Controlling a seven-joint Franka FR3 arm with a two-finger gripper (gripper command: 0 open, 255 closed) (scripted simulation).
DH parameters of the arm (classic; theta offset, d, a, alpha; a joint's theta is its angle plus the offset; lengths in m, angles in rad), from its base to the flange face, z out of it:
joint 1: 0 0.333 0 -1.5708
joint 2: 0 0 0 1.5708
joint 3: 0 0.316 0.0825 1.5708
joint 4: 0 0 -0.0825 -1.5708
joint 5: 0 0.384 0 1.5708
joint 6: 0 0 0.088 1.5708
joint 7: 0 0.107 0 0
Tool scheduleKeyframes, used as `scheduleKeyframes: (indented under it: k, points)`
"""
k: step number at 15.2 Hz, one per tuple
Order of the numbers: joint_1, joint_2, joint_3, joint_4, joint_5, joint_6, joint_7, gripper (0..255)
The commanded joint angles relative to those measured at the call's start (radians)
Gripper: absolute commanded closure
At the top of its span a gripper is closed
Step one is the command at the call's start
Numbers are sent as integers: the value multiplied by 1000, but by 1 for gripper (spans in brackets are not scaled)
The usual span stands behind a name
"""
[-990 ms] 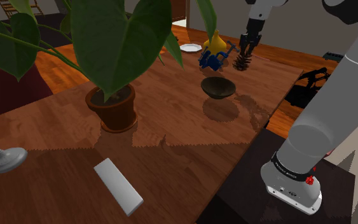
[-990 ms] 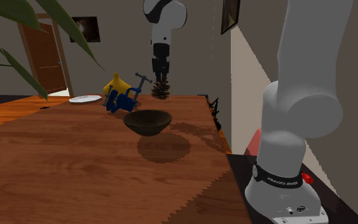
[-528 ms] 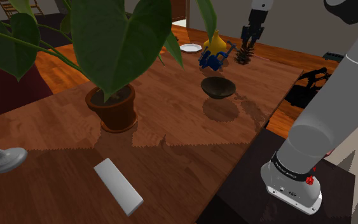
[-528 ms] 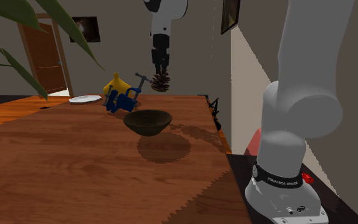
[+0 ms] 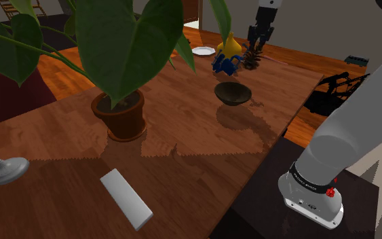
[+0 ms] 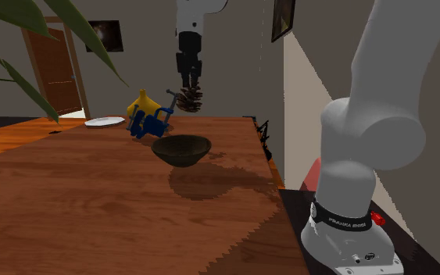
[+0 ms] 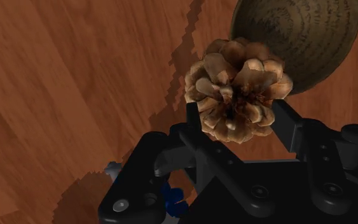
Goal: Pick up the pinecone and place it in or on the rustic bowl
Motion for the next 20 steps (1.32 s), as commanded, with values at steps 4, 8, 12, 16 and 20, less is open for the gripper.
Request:
scheduleKeyframes:
  k: [4, 8, 12, 16, 20]
  points:
    - [44, -87, 84, -67, -14, -1, 138, 255]
    - [84, -139, 161, -103, -7, -5, 255, 255]
    - [81, -141, 161, -159, -8, 48, 250, 255]
    - [80, -140, 159, -212, -8, 101, 244, 255]
    - [79, -136, 156, -261, -6, 155, 237, 255]
